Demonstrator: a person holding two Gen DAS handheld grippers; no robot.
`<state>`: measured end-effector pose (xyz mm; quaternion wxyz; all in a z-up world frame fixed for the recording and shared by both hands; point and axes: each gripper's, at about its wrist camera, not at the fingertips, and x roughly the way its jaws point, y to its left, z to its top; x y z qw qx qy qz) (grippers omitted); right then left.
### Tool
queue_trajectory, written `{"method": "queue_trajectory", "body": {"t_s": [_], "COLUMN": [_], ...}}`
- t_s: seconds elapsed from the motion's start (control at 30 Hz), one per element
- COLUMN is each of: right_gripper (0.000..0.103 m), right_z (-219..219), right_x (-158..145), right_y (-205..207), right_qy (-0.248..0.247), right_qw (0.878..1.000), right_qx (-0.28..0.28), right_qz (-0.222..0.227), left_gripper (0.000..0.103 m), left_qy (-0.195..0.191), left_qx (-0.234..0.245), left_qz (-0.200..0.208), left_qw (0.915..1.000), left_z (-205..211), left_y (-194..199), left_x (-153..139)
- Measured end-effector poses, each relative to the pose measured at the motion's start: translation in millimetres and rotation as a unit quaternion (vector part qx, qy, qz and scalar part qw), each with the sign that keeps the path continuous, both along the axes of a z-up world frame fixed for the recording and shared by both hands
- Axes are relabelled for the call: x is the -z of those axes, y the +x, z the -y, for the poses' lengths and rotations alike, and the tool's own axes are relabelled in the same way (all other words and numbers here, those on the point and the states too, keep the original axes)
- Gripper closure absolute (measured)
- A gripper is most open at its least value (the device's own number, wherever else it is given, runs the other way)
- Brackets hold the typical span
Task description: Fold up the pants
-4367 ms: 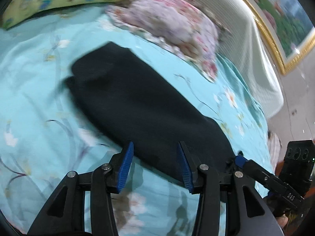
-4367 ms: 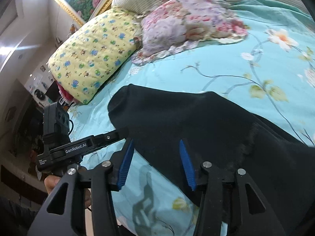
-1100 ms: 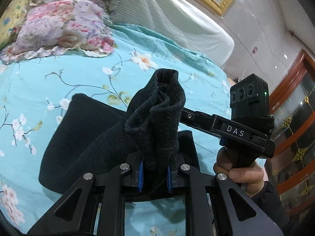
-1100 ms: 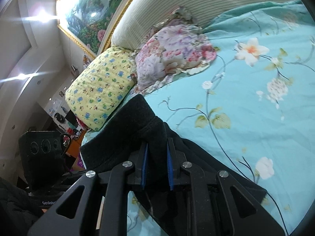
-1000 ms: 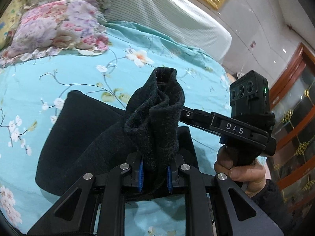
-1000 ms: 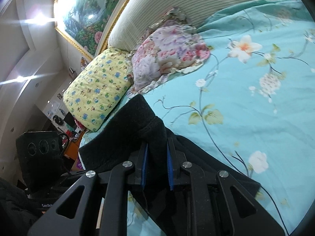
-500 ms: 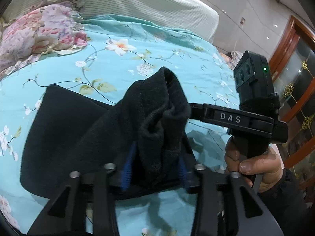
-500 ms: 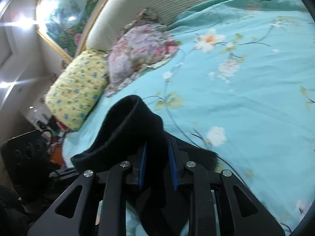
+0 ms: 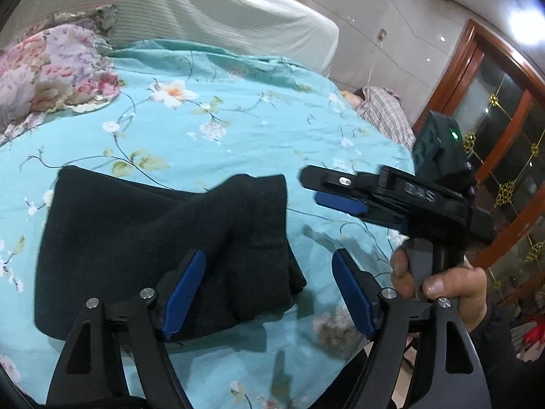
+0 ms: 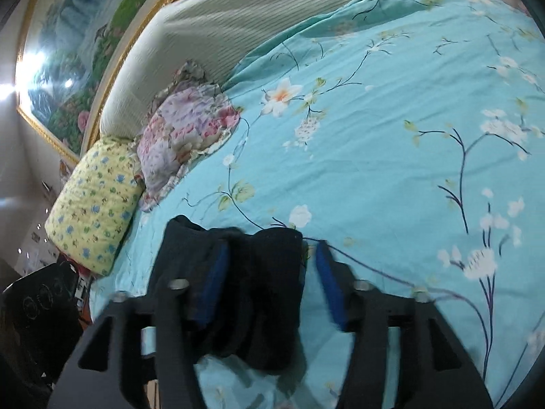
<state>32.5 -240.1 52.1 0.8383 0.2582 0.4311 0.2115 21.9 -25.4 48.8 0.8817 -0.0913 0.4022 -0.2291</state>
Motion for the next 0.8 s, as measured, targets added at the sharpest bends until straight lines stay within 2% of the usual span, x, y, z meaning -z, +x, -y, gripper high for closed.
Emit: {"method": "queue_trajectory", "body": {"t_s": [0.03, 0.13, 0.53, 0.8], "right_gripper": [0.031, 0.026, 0.024, 0.024], "right_z": [-0.4, -7.0, -35.5, -47.9], "right_x": [-2.8, -11.9, -11.8, -9.7], "right_y": [-3.1, -12.0, -31.1, -40.3], "right_qy": [0.001, -0.005, -0.026, -0.042], "right_qw": [1.0, 1.0, 1.0, 0.999], "right_qx": [0.002, 0.003, -0.013, -0.013], "right_qz": [0.004, 0.017, 0.01, 0.005], "left_gripper": [0.024, 0.024, 0.023, 0.023], "left_qy": [-0.004, -0.012, -0.038, -0.05], "left_qx": [-0.003, -0.023, -0.113, -0.147], "left_qz": [0.0, 0.0, -0.018, -0.024], "left_qw": [1.0, 0.9997, 0.9927, 0.9875], "left_z": [-3.3, -19.0, -92.2, -119.8], "left_y": [-0.4, -0.2, -1.6, -2.8], "left_x": [-1.5, -4.2, 4.0, 10.4]}}
